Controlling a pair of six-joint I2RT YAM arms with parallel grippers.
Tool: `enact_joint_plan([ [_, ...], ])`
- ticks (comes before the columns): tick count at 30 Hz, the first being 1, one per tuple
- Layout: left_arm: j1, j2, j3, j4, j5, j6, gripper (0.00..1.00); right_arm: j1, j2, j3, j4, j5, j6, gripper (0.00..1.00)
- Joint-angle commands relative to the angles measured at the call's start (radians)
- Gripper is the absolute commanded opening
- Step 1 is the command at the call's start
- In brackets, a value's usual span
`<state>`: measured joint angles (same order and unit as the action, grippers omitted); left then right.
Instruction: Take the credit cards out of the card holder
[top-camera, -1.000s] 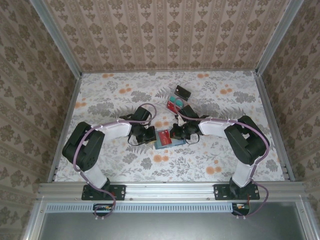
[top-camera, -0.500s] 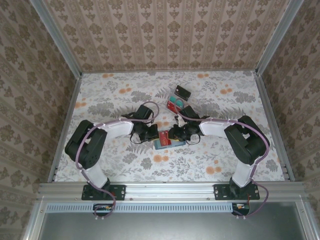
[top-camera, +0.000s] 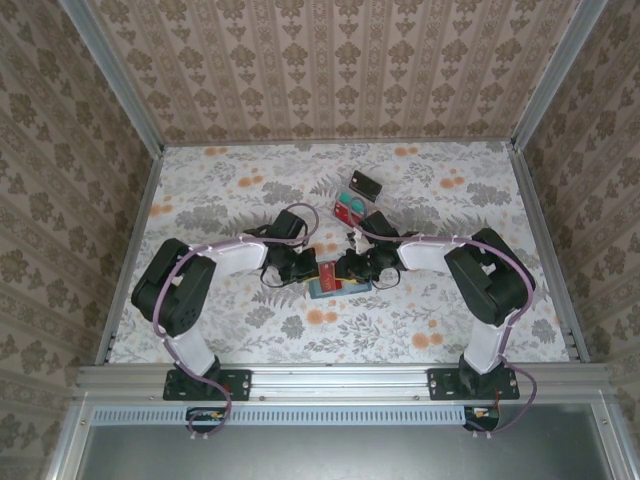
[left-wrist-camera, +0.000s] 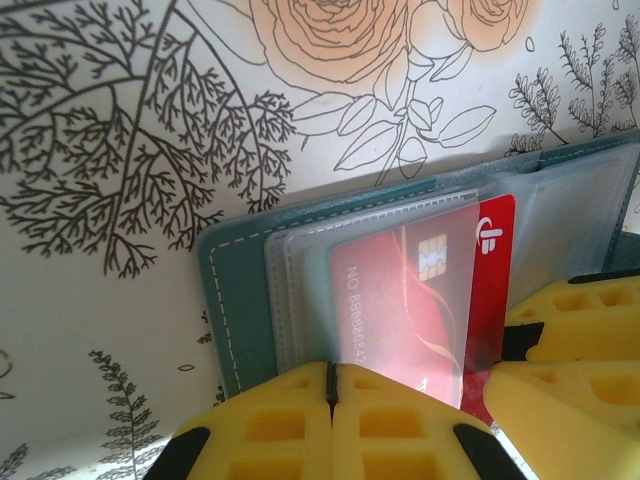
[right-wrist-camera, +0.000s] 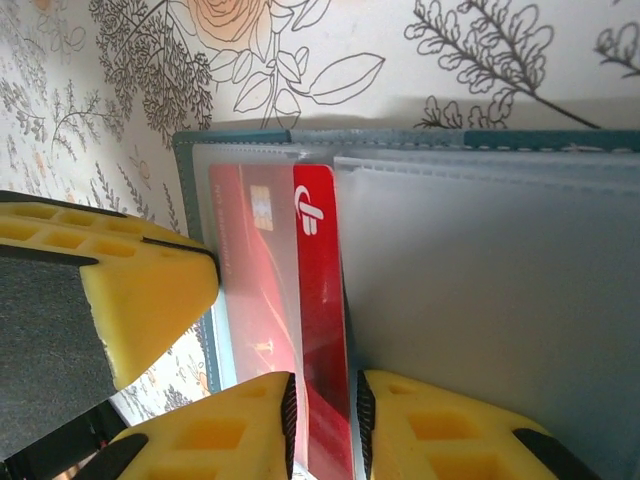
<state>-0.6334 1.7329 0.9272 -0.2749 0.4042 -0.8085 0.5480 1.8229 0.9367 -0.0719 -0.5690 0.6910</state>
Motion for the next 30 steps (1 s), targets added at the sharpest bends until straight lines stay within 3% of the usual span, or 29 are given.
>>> enact_joint_plan([
  [1, -0.003, 0.053, -0.045, -0.062, -0.025, -0.012, 0.0, 0.004, 0.025, -0.003, 0.055, -0.048, 0.006, 0.26],
  [8, -0.003, 0.051, -0.042, -0.062, -0.027, -0.011, 0.0, 0.004, 0.019, -0.003, 0.055, -0.034, 0.012, 0.16],
  [15, 0.003, 0.046, -0.033, -0.079, -0.036, -0.005, 0.0, -0.007, -0.011, -0.021, 0.019, 0.02, 0.006, 0.0],
  [30, 0.01, 0.026, -0.022, -0.081, -0.029, 0.018, 0.01, -0.101, -0.2, -0.144, 0.025, 0.017, -0.043, 0.0],
])
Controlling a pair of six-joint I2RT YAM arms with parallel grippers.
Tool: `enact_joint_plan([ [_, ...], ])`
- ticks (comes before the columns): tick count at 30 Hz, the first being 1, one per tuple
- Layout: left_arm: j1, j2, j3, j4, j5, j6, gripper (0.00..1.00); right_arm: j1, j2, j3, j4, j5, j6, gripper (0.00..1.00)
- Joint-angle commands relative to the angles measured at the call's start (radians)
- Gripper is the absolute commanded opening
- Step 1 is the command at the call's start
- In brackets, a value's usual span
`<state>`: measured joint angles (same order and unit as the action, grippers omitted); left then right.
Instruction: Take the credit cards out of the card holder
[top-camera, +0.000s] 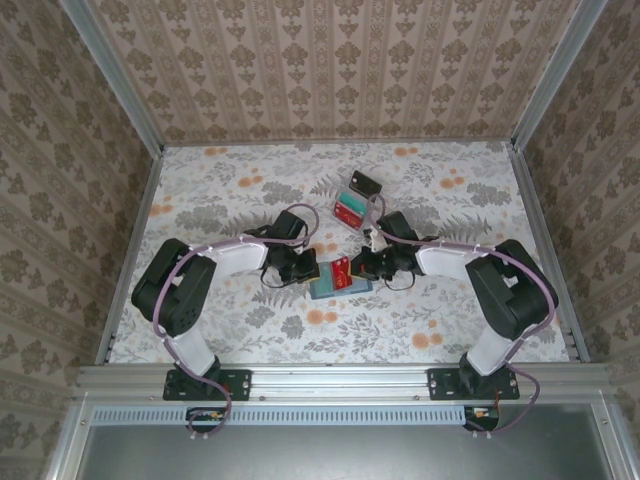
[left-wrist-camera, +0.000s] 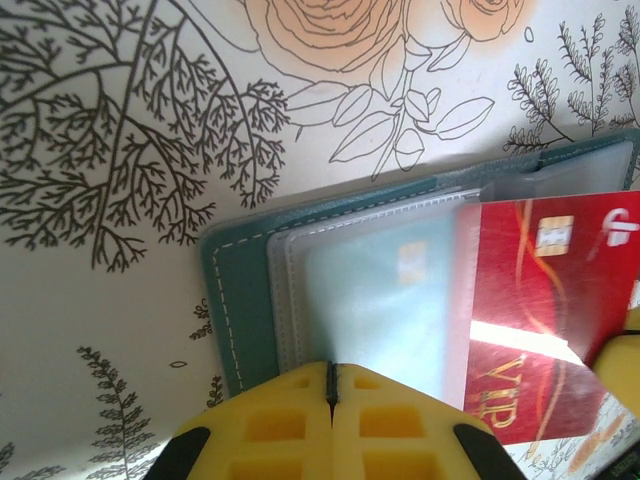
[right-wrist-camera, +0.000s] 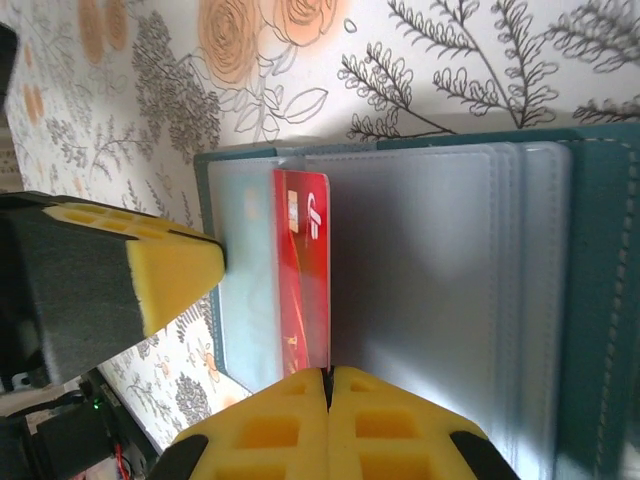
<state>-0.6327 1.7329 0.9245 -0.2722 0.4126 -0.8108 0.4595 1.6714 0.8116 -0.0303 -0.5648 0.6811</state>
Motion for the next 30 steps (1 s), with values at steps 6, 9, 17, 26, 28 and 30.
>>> enact_joint_plan([
  [6, 0.007, 0.004, 0.058, -0.102, -0.029, 0.095, 0.11, -0.04, -0.15, -0.031, -0.004, -0.019, -0.093, 0.0],
  [9, 0.008, -0.037, 0.088, -0.083, -0.002, 0.101, 0.23, -0.054, -0.193, -0.031, 0.024, -0.053, -0.093, 0.0],
  [17, 0.063, -0.192, 0.089, -0.045, 0.065, 0.072, 0.58, -0.095, -0.213, -0.02, 0.164, -0.188, -0.001, 0.0],
  [26, 0.105, -0.355, -0.018, 0.126, 0.154, -0.021, 0.92, -0.112, -0.162, 0.01, 0.336, -0.337, 0.109, 0.0],
  [28, 0.105, -0.357, -0.037, 0.204, 0.203, -0.056, 0.92, -0.113, -0.15, 0.019, 0.389, -0.374, 0.145, 0.0],
  [30, 0.105, -0.355, -0.055, 0.296, 0.263, -0.101, 0.88, -0.111, -0.141, 0.025, 0.436, -0.407, 0.178, 0.0],
])
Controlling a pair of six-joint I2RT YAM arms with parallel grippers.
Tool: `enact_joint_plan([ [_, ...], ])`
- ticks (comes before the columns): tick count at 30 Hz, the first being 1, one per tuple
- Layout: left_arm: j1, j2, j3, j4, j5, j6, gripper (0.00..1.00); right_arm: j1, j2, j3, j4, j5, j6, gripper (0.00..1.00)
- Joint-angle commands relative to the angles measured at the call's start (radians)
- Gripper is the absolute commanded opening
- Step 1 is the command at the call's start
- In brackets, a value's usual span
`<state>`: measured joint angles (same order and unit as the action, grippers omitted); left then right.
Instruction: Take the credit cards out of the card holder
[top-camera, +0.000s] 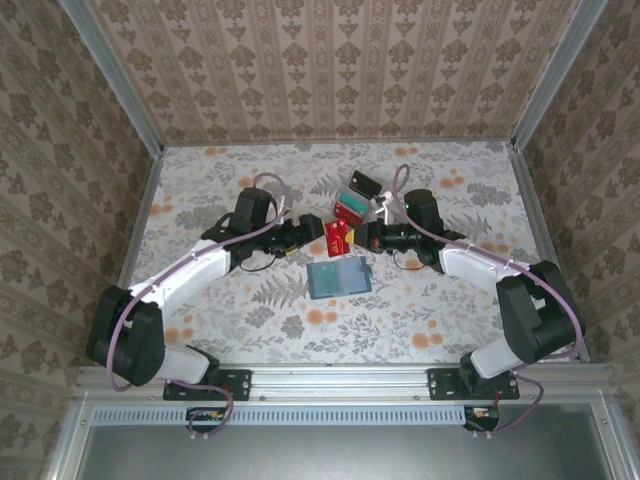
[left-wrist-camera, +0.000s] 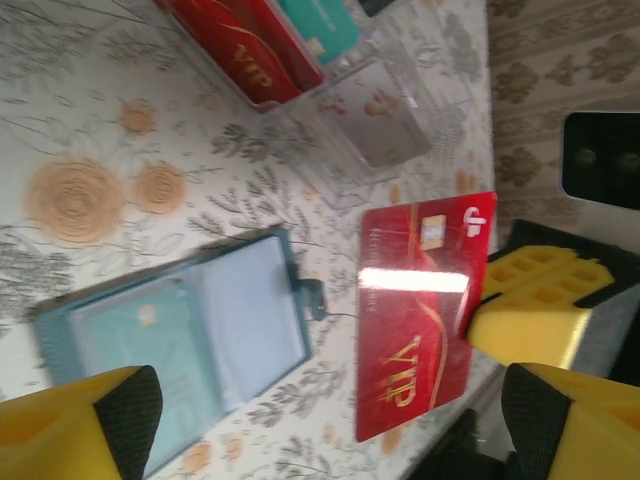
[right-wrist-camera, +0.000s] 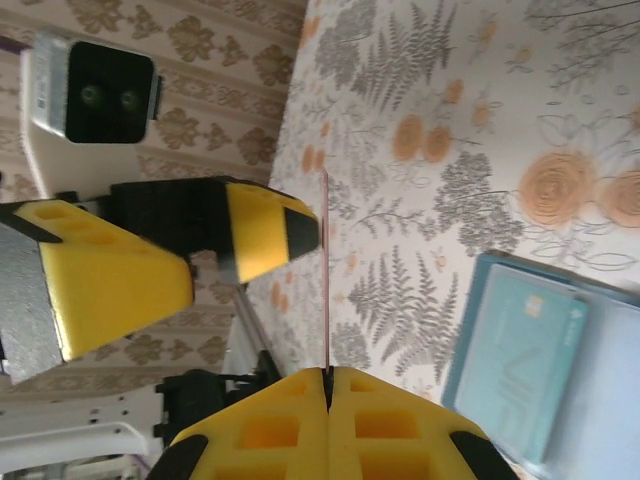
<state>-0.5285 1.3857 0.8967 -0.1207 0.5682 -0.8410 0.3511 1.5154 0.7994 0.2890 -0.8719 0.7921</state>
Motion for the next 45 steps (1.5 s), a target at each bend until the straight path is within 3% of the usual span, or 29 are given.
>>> enact_joint_plan([
  [1, 0.001, -0.002, -0.035, 0.186, 0.128, -0.094, 0.85, -0.004, 0.019, 0.04, 0.139, -0.114, 0.083, 0.0],
  [6, -0.002, 0.013, -0.036, 0.27, 0.181, -0.131, 0.67, -0.003, 0.055, 0.042, 0.274, -0.167, 0.173, 0.0],
  [11, -0.001, 0.012, -0.033, 0.35, 0.231, -0.177, 0.41, -0.003, 0.097, 0.041, 0.398, -0.174, 0.271, 0.0],
  [17, 0.008, -0.011, -0.055, 0.384, 0.235, -0.191, 0.04, -0.004, 0.12, 0.046, 0.448, -0.164, 0.337, 0.0],
  [18, 0.01, -0.014, -0.06, 0.392, 0.231, -0.196, 0.0, -0.003, 0.122, 0.047, 0.451, -0.162, 0.35, 0.04],
  [22, 0.01, -0.017, -0.068, 0.408, 0.221, -0.209, 0.0, -0.002, 0.136, 0.046, 0.479, -0.152, 0.416, 0.31],
  [26, 0.009, -0.015, -0.068, 0.424, 0.216, -0.223, 0.0, -0.001, 0.145, 0.046, 0.51, -0.138, 0.451, 0.37],
  [32, 0.01, -0.007, -0.072, 0.451, 0.221, -0.243, 0.0, 0.023, 0.152, 0.059, 0.532, -0.138, 0.47, 0.33],
  [40, 0.027, -0.027, -0.089, 0.411, 0.204, -0.24, 0.0, 0.042, 0.154, 0.061, 0.54, -0.099, 0.466, 0.06],
  [41, 0.035, -0.032, -0.095, 0.397, 0.198, -0.239, 0.03, 0.042, 0.153, 0.064, 0.529, -0.098, 0.456, 0.03],
  [45, 0.079, -0.076, -0.111, 0.223, 0.131, -0.186, 0.41, 0.03, 0.132, 0.094, 0.375, -0.09, 0.323, 0.0],
])
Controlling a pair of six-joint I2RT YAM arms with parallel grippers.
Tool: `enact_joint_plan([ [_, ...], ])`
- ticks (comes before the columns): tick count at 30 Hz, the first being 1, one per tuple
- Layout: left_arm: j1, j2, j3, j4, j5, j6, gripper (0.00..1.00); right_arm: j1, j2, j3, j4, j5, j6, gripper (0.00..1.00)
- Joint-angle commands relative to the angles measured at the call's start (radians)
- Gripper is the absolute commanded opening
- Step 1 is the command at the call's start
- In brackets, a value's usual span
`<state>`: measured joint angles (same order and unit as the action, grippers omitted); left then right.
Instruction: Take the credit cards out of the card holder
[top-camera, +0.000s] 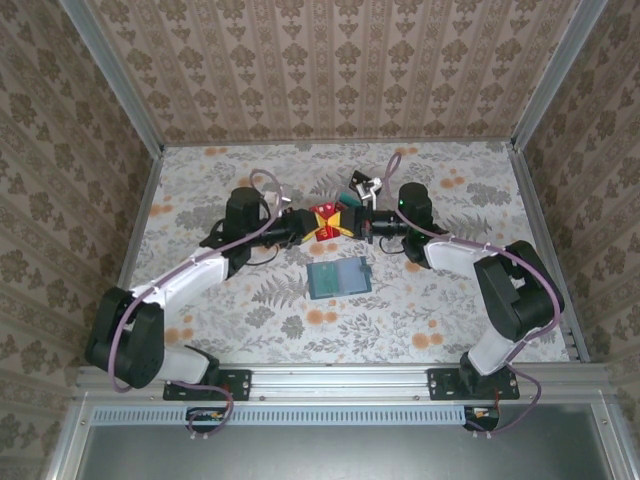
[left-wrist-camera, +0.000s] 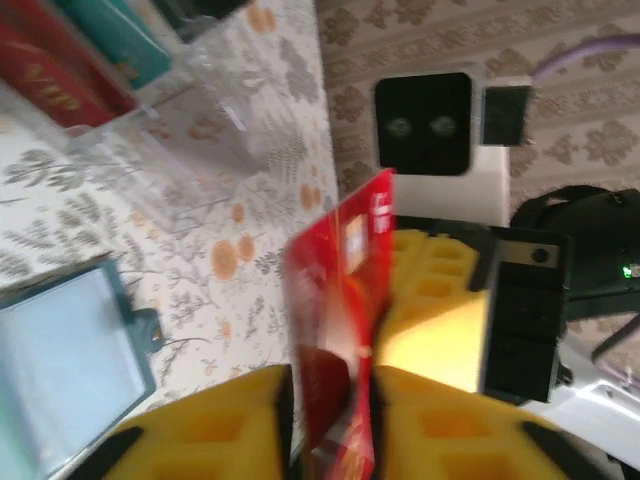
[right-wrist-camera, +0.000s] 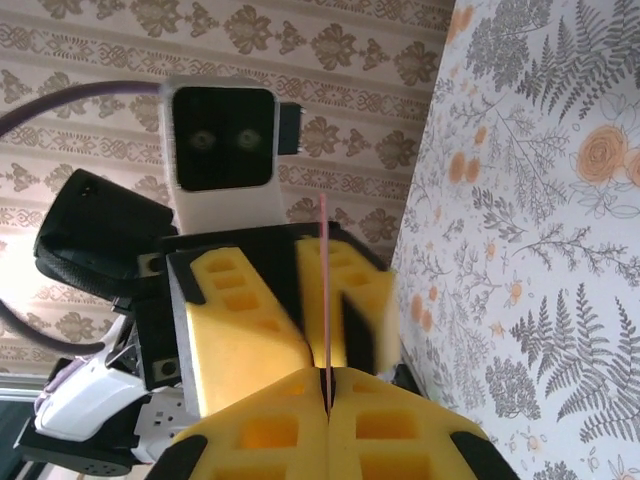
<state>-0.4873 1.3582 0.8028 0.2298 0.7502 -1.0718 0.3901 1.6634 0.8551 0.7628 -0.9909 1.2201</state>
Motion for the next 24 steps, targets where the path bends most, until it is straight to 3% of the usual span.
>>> enact_joint_plan([
  [1, 0.064, -0.058, -0.015, -0.212, -0.068, 0.068, 0.45, -0.01, -0.031, 0.057, -0.206, 0.05, -0.189, 0.0],
  [5, 0.131, -0.111, -0.018, -0.428, -0.146, 0.151, 0.68, 0.003, -0.091, 0.155, -0.682, 0.199, -0.58, 0.0],
  [11, 0.216, -0.163, -0.007, -0.696, -0.265, 0.275, 0.88, 0.008, -0.099, 0.307, -1.045, 0.492, -0.944, 0.0],
  [18, 0.231, -0.187, -0.01, -0.766, -0.331, 0.338, 0.96, 0.076, -0.003, 0.488, -1.223, 0.768, -1.25, 0.0],
  [24, 0.231, -0.199, -0.025, -0.762, -0.341, 0.347, 1.0, 0.158, 0.142, 0.656, -1.396, 0.915, -1.507, 0.0],
])
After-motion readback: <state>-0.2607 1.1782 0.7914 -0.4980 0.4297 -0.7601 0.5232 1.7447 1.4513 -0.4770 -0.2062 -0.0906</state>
